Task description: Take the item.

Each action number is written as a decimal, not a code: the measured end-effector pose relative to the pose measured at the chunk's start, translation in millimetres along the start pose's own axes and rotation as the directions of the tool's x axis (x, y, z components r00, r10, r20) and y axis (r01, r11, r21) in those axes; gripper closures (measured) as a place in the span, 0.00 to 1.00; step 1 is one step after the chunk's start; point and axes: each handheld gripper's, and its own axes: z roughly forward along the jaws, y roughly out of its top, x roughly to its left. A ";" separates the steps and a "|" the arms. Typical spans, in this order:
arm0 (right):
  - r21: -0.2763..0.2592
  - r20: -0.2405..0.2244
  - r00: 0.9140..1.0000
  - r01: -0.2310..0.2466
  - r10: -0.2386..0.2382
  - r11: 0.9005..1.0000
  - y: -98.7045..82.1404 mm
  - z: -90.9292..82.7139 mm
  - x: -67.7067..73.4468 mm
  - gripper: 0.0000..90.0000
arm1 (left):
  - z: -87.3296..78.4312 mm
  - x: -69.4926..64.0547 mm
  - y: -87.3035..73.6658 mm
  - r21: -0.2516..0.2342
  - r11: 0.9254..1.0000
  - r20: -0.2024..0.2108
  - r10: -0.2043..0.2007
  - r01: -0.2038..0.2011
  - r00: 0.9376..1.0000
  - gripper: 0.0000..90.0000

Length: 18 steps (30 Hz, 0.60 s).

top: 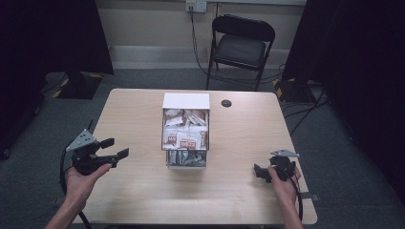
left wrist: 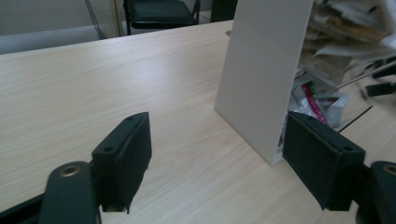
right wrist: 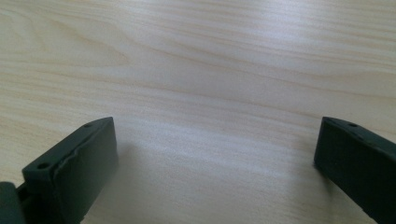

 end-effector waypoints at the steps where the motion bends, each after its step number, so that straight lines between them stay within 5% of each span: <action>1: 0.000 0.000 1.000 0.000 0.000 1.000 0.0 0.0 0.0 0.00 | -0.8 0.7 1.8 -0.003 1.000 0.001 0.003 -0.003 1.000 0.28; 8: 0.000 0.001 1.000 -0.001 0.001 1.000 0.1 0.1 0.1 0.00 | -3.5 5.0 11.6 -0.013 1.000 0.024 -0.008 0.008 1.000 0.34; 18: 0.000 0.001 1.000 -0.001 0.001 1.000 0.1 0.1 0.1 0.00 | -4.4 8.2 35.3 -0.043 0.999 0.048 0.005 -0.003 0.999 0.30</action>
